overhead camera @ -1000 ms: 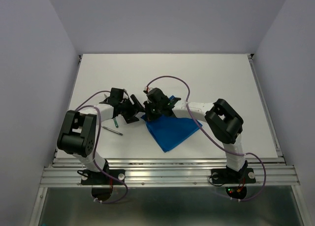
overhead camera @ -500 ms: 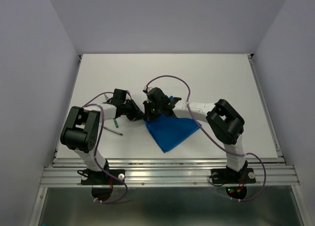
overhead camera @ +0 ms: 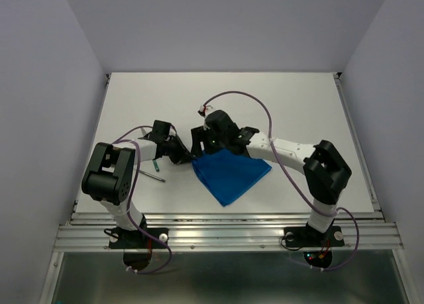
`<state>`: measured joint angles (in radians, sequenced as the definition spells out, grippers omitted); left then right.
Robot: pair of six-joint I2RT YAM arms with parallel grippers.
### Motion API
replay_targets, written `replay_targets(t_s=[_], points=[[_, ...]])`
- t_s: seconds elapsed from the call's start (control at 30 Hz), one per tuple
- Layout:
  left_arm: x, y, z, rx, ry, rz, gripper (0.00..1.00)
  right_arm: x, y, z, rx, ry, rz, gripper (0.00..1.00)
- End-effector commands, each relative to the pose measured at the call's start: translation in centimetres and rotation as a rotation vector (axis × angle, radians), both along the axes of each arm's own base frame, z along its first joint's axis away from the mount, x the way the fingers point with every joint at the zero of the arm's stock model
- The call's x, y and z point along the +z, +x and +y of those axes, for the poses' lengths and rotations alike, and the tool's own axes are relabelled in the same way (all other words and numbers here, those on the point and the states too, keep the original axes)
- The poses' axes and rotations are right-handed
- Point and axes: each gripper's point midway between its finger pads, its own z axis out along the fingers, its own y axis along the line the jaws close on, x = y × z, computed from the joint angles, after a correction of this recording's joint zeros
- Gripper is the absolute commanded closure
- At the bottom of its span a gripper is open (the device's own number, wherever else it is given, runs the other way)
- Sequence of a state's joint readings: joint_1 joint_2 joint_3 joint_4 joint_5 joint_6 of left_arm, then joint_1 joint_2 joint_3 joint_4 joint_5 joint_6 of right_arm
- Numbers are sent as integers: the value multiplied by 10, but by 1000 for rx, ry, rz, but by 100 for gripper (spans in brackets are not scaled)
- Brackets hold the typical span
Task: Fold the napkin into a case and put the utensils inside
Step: Smooth out the lower triangle-folded napkin at the center of the board.
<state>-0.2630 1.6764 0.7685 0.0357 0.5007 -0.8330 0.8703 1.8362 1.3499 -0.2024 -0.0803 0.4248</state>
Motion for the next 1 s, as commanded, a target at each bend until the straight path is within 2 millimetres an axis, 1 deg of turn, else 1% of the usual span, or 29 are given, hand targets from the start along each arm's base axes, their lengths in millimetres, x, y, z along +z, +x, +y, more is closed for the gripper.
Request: replay_targets(t_s=[0.0,0.07,0.1,0.13,0.17,0.2,0.3,0.37,0.4,0.47,0.5,0.53,0.63,0.67,0.73,0.83,0.97], points=[[2,1,0,10,14,13,100,5,3,-23,-51,-127,-145,27],[5,3,-1,22,11,14,100,3,-2,-27,-33,-192,-209,23],[4,0,0,24,14,32,100,-1,-10,-25,-13,-222,-232,22],[4,-1,0,29,15,40,100,-3,-9,-29,-24,-256,-264,20],[6,1,0,31,14,36,100,-4,-11,-28,-4,-276,-296,17],[7,1,1,33,17,38,100,-11,-18,-28,11,-303,-313,16],[10,4,1,43,22,33,100,-13,-25,-21,56,-316,-366,12],[11,4,2,46,27,35,100,-19,-32,-16,81,-335,-386,11],[12,5,2,46,26,33,100,-26,-31,-16,88,-356,-387,11],[12,6,2,50,30,34,100,-32,-38,-11,108,-378,-403,11],[12,6,2,51,30,37,100,-39,-37,-12,110,-394,-403,11],[11,5,3,52,33,39,100,-41,-41,-9,121,-403,-411,11],[10,5,3,58,38,42,100,-50,-43,-6,131,-416,-411,11],[10,5,3,58,38,42,100,-54,-47,-4,143,-421,-411,11],[10,5,4,60,40,45,100,-62,-46,-3,140,-438,-405,12],[10,5,4,63,42,47,100,-66,-44,0,126,-431,-401,15],[8,4,5,63,47,51,100,-76,-42,4,116,-432,-393,19]])
